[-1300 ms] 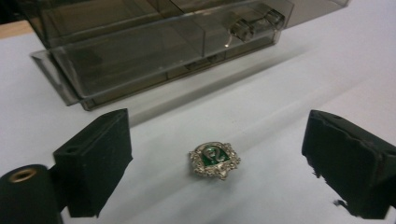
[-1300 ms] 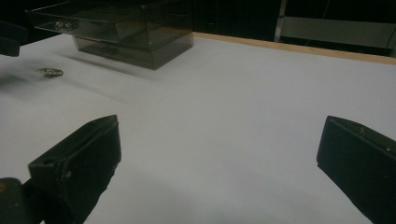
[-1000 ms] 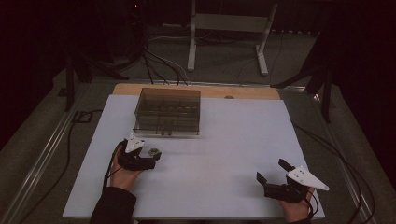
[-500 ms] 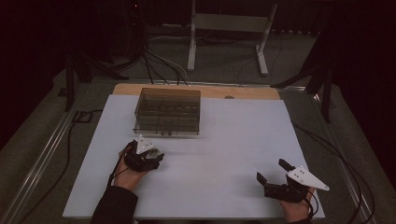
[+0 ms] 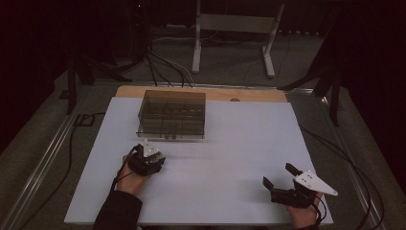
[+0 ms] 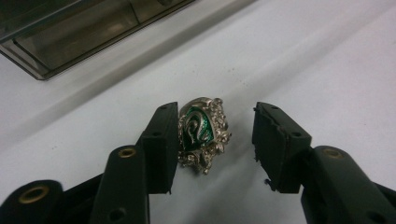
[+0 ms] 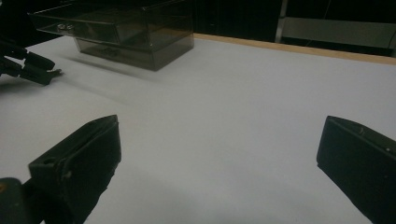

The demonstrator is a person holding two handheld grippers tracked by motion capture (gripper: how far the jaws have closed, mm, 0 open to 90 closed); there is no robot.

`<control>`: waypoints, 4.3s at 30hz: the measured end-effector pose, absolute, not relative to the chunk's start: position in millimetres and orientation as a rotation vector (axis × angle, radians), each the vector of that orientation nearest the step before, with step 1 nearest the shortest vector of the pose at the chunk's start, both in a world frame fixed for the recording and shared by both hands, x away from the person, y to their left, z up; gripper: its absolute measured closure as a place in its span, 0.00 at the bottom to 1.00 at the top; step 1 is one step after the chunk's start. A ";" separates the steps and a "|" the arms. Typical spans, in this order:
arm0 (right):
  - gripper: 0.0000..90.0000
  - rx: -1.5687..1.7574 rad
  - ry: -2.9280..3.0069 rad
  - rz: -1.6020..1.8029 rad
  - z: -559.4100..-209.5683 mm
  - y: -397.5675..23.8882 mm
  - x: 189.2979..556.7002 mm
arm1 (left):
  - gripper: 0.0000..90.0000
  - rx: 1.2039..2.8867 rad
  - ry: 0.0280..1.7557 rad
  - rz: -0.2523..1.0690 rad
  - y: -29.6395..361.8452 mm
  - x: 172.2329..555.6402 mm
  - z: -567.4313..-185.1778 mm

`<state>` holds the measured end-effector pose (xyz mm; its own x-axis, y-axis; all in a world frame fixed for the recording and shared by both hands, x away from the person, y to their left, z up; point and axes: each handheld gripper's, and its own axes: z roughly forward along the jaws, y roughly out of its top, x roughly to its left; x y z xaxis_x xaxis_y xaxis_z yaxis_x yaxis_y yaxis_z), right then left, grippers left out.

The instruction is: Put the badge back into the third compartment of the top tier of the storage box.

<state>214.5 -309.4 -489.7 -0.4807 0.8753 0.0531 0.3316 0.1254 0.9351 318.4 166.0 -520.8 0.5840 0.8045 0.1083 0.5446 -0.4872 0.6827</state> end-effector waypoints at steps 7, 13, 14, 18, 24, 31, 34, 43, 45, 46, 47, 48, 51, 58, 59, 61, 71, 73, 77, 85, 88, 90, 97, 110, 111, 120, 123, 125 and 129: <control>0.00 1.162 1.884 1.350 -489.7 -309.5 214.5 | 0.76 2.177 1.110 0.545 173.1 319.5 -516.7; 0.00 1.160 1.887 1.349 -489.7 -309.2 214.5 | 0.88 2.121 1.151 0.534 180.6 319.8 -511.2; 0.00 1.160 1.887 1.349 -489.8 -309.1 214.5 | 0.90 2.112 1.158 0.537 181.9 319.8 -510.3; 0.00 1.160 1.889 1.349 -490.0 -309.0 214.9 | 0.93 2.095 1.182 0.529 186.3 320.7 -508.8; 0.00 1.160 1.893 1.348 -490.2 -308.8 215.2 | 0.93 2.085 1.190 0.512 188.5 321.7 -508.7; 0.00 1.159 1.896 1.345 -490.4 -308.7 215.3 | 0.92 2.060 1.198 0.489 193.7 321.8 -507.1; 0.00 1.155 1.899 1.340 -490.4 -308.1 215.4 | 0.93 2.058 1.199 0.494 194.9 321.3 -506.6; 0.00 1.143 1.905 1.325 -490.4 -306.8 215.2 | 0.97 2.089 1.203 0.507 192.1 322.5 -510.0; 0.00 1.145 1.906 1.325 -490.4 -307.0 215.1 | 0.97 2.092 1.200 0.510 191.9 322.6 -509.8; 0.00 1.145 1.906 1.325 -490.4 -307.1 215.1 | 0.97 2.092 1.200 0.510 191.9 322.6 -509.8; 0.00 1.145 1.906 1.325 -490.4 -307.1 215.1 | 0.97 2.095 1.202 0.511 191.8 322.4 -509.7; 0.00 1.144 1.905 1.325 -490.3 -307.2 215.0 | 0.97 2.095 1.204 0.513 191.6 322.3 -509.6; 0.00 1.144 1.905 1.325 -490.3 -307.2 215.0 | 0.98 2.097 1.209 0.518 190.4 321.9 -509.2; 0.00 1.144 1.906 1.325 -490.3 -307.4 214.9 | 0.98 2.092 1.219 0.520 190.8 321.5 -508.5; 0.00 1.144 1.906 1.325 -490.3 -307.4 215.0 | 0.98 2.092 1.219 0.519 190.9 321.3 -508.2; 0.00 1.144 1.905 1.326 -490.3 -307.3 214.9 | 0.98 2.088 1.219 0.520 191.3 321.0 -507.4; 0.00 1.144 1.906 1.326 -490.3 -307.2 214.9 | 0.98 2.073 1.215 0.519 190.5 320.2 -504.4; 0.00 1.144 1.905 1.327 -490.3 -307.3 214.9 | 0.98 2.073 1.214 0.521 190.3 320.1 -503.7; 0.00 1.144 1.905 1.327 -490.2 -307.3 214.9 | 0.98 2.069 1.211 0.520 189.4 319.5 -501.8; 0.00 1.144 1.906 1.327 -490.2 -307.3 214.8 | 0.98 2.066 1.195 0.520 187.3 318.7 -495.8; 0.00 1.144 1.905 1.328 -490.2 -307.4 214.8 | 0.98 2.063 1.192 0.519 186.7 318.7 -494.4; 0.00 1.143 1.906 1.327 -490.3 -307.5 214.9 | 0.98 2.060 1.190 0.515 186.2 318.5 -493.4; 0.00 1.143 1.907 1.327 -490.3 -307.4 215.0 | 0.98 2.059 1.178 0.509 183.5 317.6 -488.4; 0.00 1.143 1.907 1.328 -490.5 -307.4 215.2 | 0.98 2.060 1.141 0.502 176.0 316.5 -477.2; 0.00 1.143 1.907 1.327 -490.5 -307.4 215.2 | 0.98 2.060 1.138 0.501 175.8 316.3 -476.4; 0.00 1.144 1.907 1.327 -490.5 -307.5 215.2 | 0.98 2.056 1.104 0.479 170.9 315.2 -468.0; 0.00 1.143 1.907 1.327 -490.3 -307.6 215.0 | 0.98 2.053 1.091 0.479 168.8 314.4 -464.3; 0.00 1.143 1.907 1.327 -490.4 -307.6 215.0 | 0.98 2.053 1.084 0.475 167.5 314.2 -462.4; 0.00 1.143 1.905 1.329 -490.2 -307.5 214.8 | 0.98 2.049 1.075 0.474 166.5 315.2 -459.9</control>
